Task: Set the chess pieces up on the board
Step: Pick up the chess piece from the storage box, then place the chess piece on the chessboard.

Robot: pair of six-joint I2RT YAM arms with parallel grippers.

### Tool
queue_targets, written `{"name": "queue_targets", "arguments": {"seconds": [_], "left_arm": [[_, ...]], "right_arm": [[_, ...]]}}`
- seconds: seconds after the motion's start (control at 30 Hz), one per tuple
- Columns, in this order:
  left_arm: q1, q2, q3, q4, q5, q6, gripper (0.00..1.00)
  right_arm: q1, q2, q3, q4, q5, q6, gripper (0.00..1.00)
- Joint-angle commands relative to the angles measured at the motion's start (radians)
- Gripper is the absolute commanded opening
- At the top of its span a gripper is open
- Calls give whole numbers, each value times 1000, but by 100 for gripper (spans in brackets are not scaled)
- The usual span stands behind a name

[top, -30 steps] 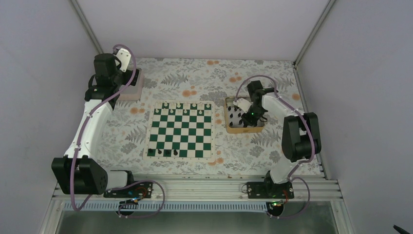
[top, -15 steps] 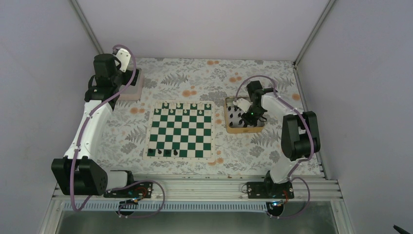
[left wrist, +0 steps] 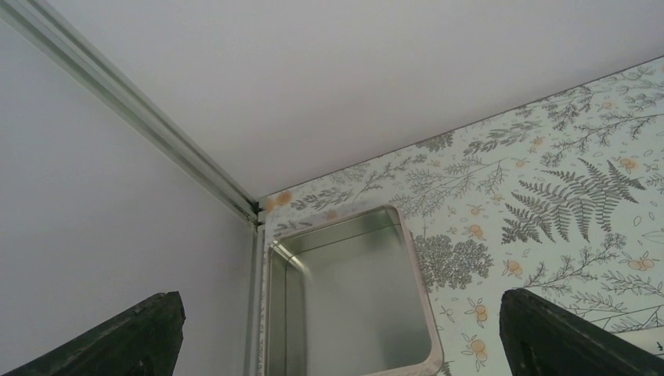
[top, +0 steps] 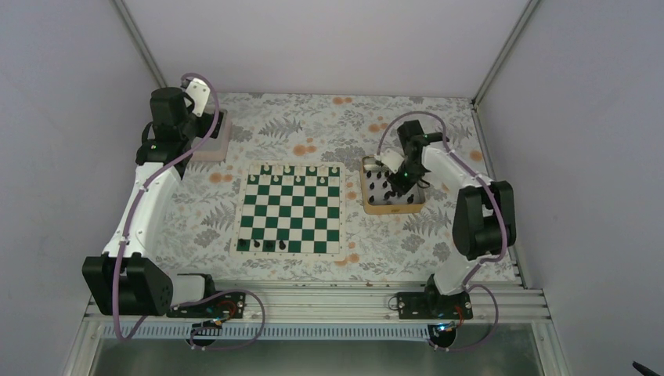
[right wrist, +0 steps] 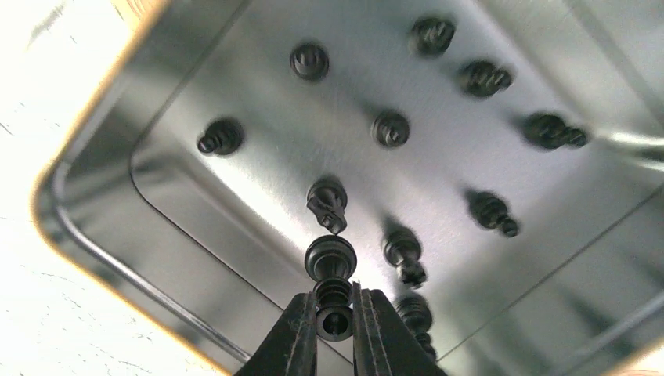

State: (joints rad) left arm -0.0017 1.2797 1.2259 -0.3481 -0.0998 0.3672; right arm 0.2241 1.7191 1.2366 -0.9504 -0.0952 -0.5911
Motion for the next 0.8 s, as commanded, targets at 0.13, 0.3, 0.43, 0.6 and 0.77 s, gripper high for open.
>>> {"name": "queue_targets", "arguments": {"seconds": [0.13,0.3,0.43,0.6,0.77], "left_arm": [[9,-22,12,9,-2,3,100],[8,-21,25,1,1,-3,100],[8,-22,26,-3,-2,-9,100],[8,-23,21,1,-21,-14,100],[8,-22,19,10,-34,-18,100]], "right_arm": [[97,-94,208,-175,-36,2,5],[287,-94,270,-237,-25,28,5],[415,-78,291,-253,-69,20,5],[567,-62,289,-209,-102,25,4],[682,12,306,-155,-99,42,4]]}}
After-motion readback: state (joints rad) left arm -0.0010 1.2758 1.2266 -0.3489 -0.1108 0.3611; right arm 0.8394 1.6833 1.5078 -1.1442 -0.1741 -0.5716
